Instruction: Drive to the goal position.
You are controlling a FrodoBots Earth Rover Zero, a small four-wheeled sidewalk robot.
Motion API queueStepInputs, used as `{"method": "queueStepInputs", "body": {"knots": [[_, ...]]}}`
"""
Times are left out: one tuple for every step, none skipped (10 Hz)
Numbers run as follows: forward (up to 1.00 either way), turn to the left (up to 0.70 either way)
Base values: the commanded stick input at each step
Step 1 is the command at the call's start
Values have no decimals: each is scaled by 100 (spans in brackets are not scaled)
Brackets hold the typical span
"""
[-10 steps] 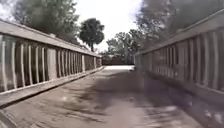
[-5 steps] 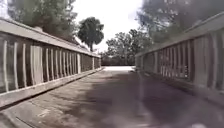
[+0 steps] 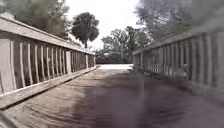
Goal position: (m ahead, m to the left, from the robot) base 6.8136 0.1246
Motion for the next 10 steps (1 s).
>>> {"method": "queueStepInputs", "body": {"knots": [[85, 0], [85, 0], [85, 0], [85, 0], [85, 0], [85, 0], [85, 0], [85, 0], [85, 0], [85, 0]]}}
